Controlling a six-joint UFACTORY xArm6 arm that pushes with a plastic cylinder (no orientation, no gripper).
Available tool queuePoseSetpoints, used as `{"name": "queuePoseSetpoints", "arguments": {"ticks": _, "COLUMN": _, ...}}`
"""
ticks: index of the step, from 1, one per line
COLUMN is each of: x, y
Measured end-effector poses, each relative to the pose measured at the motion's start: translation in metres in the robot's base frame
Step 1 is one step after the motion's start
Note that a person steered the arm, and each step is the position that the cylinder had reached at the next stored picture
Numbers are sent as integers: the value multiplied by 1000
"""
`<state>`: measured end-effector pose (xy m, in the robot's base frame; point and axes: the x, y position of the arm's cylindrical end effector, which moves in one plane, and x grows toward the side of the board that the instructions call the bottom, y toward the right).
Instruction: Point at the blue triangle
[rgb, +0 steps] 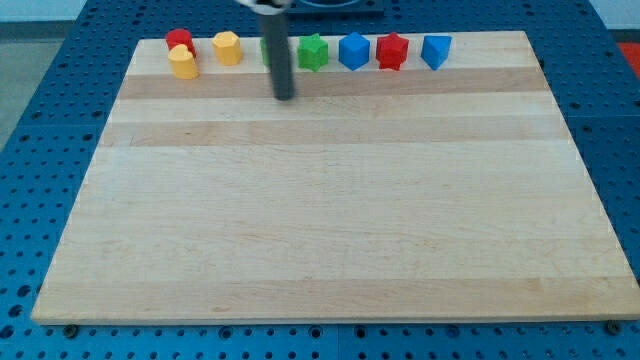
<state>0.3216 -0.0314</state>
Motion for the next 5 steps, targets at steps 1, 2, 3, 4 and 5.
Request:
{"name": "queuePoseSetpoints", "arguments": {"ticks": 1, "x": 5, "y": 87}}
{"name": "queuePoseSetpoints", "arguments": {"ticks": 2, "x": 3, "y": 166}}
{"name": "queuePoseSetpoints", "arguments": {"ticks": 3, "x": -22, "y": 227}}
{"name": "queuePoseSetpoints", "arguments": {"ticks": 4, "x": -59, "y": 243}}
{"name": "queuePoseSetpoints", "arguments": {"ticks": 5, "x": -87, "y": 244}}
